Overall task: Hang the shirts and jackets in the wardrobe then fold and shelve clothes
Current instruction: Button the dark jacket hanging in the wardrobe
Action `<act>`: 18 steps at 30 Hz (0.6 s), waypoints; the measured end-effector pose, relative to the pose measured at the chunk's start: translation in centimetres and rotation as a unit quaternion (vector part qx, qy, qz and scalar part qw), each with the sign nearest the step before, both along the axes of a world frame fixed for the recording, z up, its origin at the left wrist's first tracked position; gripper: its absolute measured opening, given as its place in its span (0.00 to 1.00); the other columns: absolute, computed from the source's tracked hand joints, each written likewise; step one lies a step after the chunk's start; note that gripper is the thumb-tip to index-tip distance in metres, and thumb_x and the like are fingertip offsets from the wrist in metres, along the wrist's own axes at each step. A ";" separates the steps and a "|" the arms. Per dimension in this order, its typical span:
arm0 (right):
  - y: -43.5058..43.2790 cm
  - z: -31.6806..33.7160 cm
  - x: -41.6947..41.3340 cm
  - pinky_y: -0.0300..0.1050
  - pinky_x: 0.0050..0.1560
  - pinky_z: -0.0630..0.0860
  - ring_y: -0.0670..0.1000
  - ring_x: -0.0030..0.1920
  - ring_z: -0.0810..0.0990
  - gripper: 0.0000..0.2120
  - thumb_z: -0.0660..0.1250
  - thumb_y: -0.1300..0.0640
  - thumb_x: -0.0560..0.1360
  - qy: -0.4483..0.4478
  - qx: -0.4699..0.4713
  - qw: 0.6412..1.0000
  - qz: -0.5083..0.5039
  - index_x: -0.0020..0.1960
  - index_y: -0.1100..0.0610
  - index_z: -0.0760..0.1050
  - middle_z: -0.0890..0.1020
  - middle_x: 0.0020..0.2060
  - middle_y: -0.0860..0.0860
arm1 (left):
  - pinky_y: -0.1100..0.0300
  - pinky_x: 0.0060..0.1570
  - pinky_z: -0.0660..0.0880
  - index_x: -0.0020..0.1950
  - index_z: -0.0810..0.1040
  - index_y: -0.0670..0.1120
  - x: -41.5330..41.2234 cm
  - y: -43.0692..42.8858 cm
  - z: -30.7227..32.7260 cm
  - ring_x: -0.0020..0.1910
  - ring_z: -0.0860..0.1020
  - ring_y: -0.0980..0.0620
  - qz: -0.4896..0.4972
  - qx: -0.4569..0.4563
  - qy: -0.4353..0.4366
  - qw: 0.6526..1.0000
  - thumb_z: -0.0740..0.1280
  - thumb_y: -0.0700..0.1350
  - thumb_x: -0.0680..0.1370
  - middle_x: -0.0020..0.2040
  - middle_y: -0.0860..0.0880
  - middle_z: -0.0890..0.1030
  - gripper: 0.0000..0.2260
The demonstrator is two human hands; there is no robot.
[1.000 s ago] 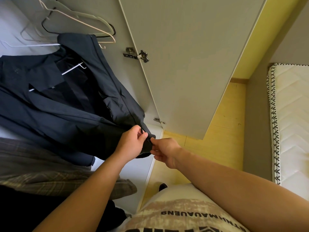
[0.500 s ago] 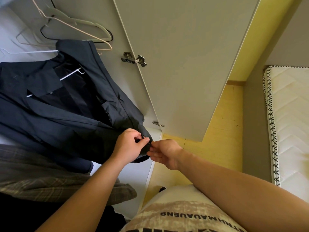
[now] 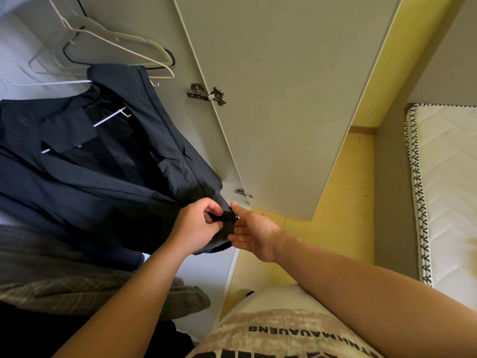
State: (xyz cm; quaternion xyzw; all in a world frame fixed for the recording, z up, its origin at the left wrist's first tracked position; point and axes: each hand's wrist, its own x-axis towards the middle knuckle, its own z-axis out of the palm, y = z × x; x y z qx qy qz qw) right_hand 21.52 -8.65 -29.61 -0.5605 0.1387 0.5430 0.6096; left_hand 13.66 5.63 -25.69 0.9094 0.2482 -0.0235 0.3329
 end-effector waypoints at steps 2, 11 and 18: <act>0.0 0.1 0.0 0.45 0.39 0.83 0.53 0.40 0.87 0.37 0.73 0.28 0.63 0.001 -0.002 1.000 0.012 0.52 0.61 0.77 0.85 0.45 0.56 | 0.73 0.36 0.69 0.49 0.79 0.55 -0.1 0.3 -0.2 0.40 0.78 0.63 -0.019 0.050 0.032 0.998 0.75 0.46 0.72 0.43 0.59 0.80 0.09; 0.2 -0.3 0.0 0.46 0.43 0.84 0.50 0.35 0.84 0.19 0.74 0.49 0.74 -0.070 -0.095 0.993 0.029 0.55 0.63 0.77 0.85 0.39 0.56 | 0.56 0.52 0.78 0.57 0.78 0.56 -0.3 0.8 -1.7 0.52 0.76 0.57 -0.066 0.073 0.103 0.990 0.71 0.59 0.74 0.55 0.58 0.75 0.14; 0.1 -0.1 0.3 0.44 0.41 0.82 0.51 0.35 0.83 0.10 0.69 0.57 0.79 -0.088 -0.094 0.991 0.029 0.54 0.63 0.76 0.83 0.37 0.56 | 0.54 0.52 0.61 0.45 0.78 0.58 0.0 1.1 -2.1 0.52 0.68 0.54 -0.112 0.229 0.133 0.958 0.63 0.68 0.75 0.39 0.62 0.75 0.15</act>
